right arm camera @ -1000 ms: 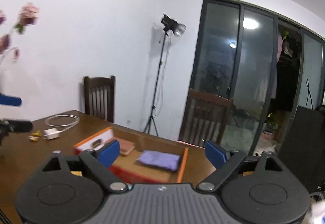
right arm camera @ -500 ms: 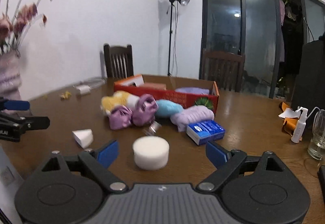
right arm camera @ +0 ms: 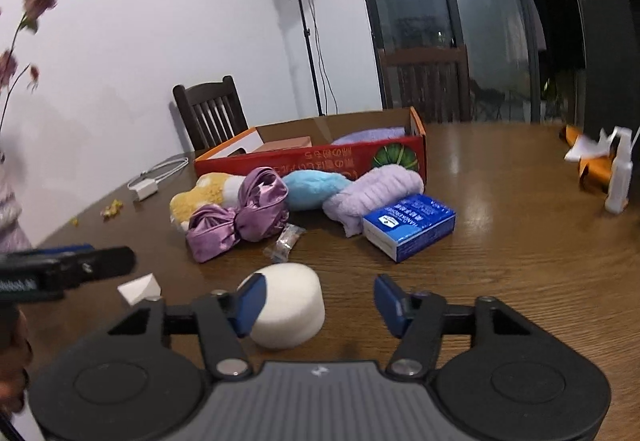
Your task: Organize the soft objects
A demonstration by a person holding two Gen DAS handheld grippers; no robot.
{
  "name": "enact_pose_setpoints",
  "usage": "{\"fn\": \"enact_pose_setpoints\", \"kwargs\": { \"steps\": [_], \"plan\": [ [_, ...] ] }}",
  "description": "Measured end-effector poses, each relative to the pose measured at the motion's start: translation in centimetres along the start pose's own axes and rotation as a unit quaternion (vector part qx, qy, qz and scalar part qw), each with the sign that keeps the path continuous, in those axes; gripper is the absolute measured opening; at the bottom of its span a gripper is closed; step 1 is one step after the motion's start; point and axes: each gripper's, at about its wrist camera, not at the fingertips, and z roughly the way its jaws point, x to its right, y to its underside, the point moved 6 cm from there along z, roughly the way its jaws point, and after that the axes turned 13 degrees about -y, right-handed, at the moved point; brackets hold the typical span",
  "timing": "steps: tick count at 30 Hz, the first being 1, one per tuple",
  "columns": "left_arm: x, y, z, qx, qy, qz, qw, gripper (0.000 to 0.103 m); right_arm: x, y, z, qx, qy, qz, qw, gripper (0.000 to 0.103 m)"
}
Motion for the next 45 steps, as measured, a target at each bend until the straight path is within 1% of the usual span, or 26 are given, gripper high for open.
{"fn": "enact_pose_setpoints", "kwargs": {
  "steps": [2, 3, 5, 6, 7, 8, 9, 13, 15, 17, 18, 19, 20, 23, 25, 28, 30, 32, 34, 36, 38, 40, 41, 42, 44, 45],
  "plan": [
    [1.4, -0.1, 1.1, -0.021, 0.038, 0.003, 0.9990, 0.065, 0.5, -0.1, 0.9, -0.007, -0.016, 0.018, 1.000, 0.043],
    [2.0, 0.0, 1.6, -0.034, 0.057, 0.001, 0.9978, 0.059, 0.7, 0.0, 1.2, -0.012, -0.025, 0.026, 0.999, 0.039],
    [3.0, 0.1, 2.7, -0.059, 0.089, -0.004, 0.9943, 0.052, 1.0, 0.1, 2.0, -0.024, -0.048, 0.046, 0.998, 0.026],
    [3.5, 0.2, 3.2, -0.070, 0.101, -0.006, 0.9925, 0.046, 1.0, 0.1, 2.4, -0.028, -0.055, 0.052, 0.997, 0.024],
    [3.9, 0.4, 3.7, -0.080, 0.109, -0.007, 0.9908, 0.044, 1.1, 0.2, 2.6, -0.030, -0.058, 0.054, 0.996, 0.023],
    [4.1, 0.5, 4.3, -0.091, 0.115, -0.008, 0.9892, 0.037, 1.2, 0.3, 2.8, -0.028, -0.061, 0.057, 0.996, 0.023],
    [4.3, 0.7, 4.7, -0.099, 0.116, -0.009, 0.9883, 0.035, 1.2, 0.3, 2.9, -0.029, -0.065, 0.062, 0.996, 0.023],
    [4.3, 1.1, 5.8, -0.118, 0.126, -0.025, 0.9847, 0.033, 1.7, 0.6, 3.3, -0.031, -0.077, 0.080, 0.993, 0.024],
    [4.2, 1.1, 6.0, -0.121, 0.135, -0.029, 0.9830, 0.029, 1.9, 0.6, 3.4, -0.033, -0.083, 0.086, 0.992, 0.024],
    [4.2, 0.9, 6.2, -0.128, 0.146, -0.040, 0.9802, 0.020, 2.2, 0.5, 3.6, -0.035, -0.090, 0.095, 0.991, 0.023],
    [4.2, 0.7, 6.2, -0.131, 0.153, -0.045, 0.9785, 0.017, 2.3, 0.4, 3.7, -0.037, -0.093, 0.098, 0.990, 0.023],
    [4.3, 0.4, 6.2, -0.132, 0.156, -0.048, 0.9777, 0.018, 2.2, 0.2, 3.7, -0.039, -0.095, 0.098, 0.990, 0.022],
    [4.3, 0.0, 6.1, -0.130, 0.155, -0.050, 0.9780, 0.018, 2.1, -0.1, 3.8, -0.040, -0.098, 0.095, 0.990, 0.022],
    [4.3, -3.2, 5.9, -0.097, 0.157, -0.035, 0.9821, 0.018, 1.2, -2.6, 4.0, -0.030, -0.100, 0.069, 0.992, 0.022],
    [3.9, -6.6, 6.7, -0.073, 0.163, -0.033, 0.9834, 0.018, 1.0, -5.9, 4.7, -0.014, -0.112, 0.048, 0.992, 0.022],
    [3.2, -12.4, 10.6, -0.063, 0.169, -0.036, 0.9830, 0.018, 1.5, -11.7, 7.3, 0.005, -0.119, 0.010, 0.993, 0.022],
    [2.6, -16.1, 15.0, -0.073, 0.165, -0.052, 0.9823, 0.018, 2.2, -15.8, 10.2, 0.008, -0.112, -0.008, 0.994, 0.022],
    [2.2, -19.0, 20.1, -0.090, 0.158, -0.059, 0.9815, 0.018, 3.4, -19.4, 14.2, -0.006, -0.100, -0.015, 0.995, 0.022],
    [1.7, -20.6, 25.0, -0.110, 0.143, -0.065, 0.9814, 0.018, 5.0, -22.2, 19.0, -0.030, -0.091, -0.005, 0.995, 0.022],
    [0.8, -21.2, 30.3, -0.145, 0.123, -0.087, 0.9779, 0.018, 6.9, -23.8, 24.2, -0.066, -0.081, 0.024, 0.994, 0.022],
    [-0.4, -21.1, 34.4, -0.168, 0.105, -0.093, 0.9758, 0.017, 8.8, -24.5, 28.8, -0.090, -0.072, 0.053, 0.992, 0.021],
    [-1.0, -20.6, 37.8, -0.186, 0.079, -0.074, 0.9766, 0.018, 10.5, -24.3, 33.0, -0.119, -0.076, 0.085, 0.986, 0.021],
    [-1.2, -20.2, 39.0, -0.197, 0.059, -0.063, 0.9767, 0.018, 11.5, -23.9, 35.2, -0.139, -0.081, 0.108, 0.981, 0.021],
    [-1.1, -19.6, 40.0, -0.204, 0.039, -0.038, 0.9775, 0.018, 12.2, -23.4, 36.6, -0.154, -0.080, 0.123, 0.977, 0.021],
    [-0.9, -19.3, 40.5, -0.183, 0.029, -0.013, 0.9827, 0.014, 12.8, -22.5, 38.8, -0.174, -0.070, 0.121, 0.975, 0.021],
    [-1.0, -19.4, 40.4, -0.175, 0.019, -0.004, 0.9843, 0.014, 12.9, -22.2, 39.1, -0.175, -0.077, 0.123, 0.974, 0.021]
  ]
}}
